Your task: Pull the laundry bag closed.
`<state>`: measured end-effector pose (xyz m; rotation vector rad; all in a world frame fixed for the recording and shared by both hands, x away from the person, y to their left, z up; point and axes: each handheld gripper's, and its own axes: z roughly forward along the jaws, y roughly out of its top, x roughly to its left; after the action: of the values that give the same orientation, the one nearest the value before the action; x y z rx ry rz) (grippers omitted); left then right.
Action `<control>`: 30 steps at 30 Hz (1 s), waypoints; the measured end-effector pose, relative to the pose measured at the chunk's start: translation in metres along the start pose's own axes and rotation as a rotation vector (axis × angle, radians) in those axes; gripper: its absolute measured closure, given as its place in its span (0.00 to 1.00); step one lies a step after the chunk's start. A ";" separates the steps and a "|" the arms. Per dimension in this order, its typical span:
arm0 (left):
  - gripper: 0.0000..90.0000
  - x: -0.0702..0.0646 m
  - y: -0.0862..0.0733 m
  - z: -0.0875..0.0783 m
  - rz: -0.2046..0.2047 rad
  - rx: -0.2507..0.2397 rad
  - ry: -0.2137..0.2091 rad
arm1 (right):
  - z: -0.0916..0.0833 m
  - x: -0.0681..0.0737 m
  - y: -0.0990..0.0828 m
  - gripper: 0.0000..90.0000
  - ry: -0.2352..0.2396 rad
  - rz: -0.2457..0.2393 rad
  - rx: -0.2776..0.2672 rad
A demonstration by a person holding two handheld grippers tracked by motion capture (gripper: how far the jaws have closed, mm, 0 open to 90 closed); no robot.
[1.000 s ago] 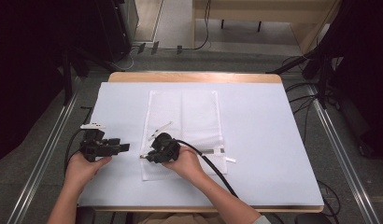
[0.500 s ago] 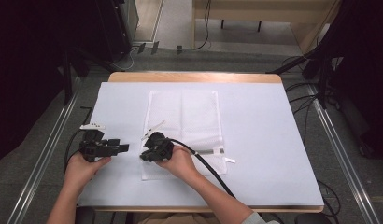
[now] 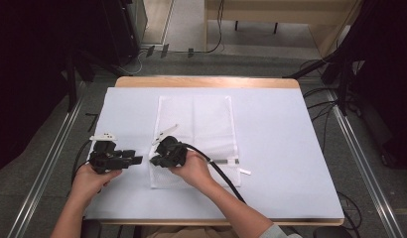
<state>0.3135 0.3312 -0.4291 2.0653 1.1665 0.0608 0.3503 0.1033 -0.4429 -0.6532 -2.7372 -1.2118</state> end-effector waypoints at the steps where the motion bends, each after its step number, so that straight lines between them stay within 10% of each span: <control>1: 0.54 -0.001 0.000 0.001 0.008 0.006 -0.013 | -0.003 0.001 0.001 0.97 -0.003 0.003 -0.004; 11: 0.61 -0.012 0.003 0.012 0.041 0.061 -0.090 | -0.012 0.005 0.008 0.97 -0.007 -0.017 -0.034; 30: 0.85 -0.017 0.005 0.028 0.105 0.144 -0.097 | -0.014 0.007 0.007 0.97 0.061 -0.033 -0.019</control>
<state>0.3178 0.3001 -0.4408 2.2295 1.0293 -0.0749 0.3459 0.1000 -0.4268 -0.5658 -2.7004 -1.2446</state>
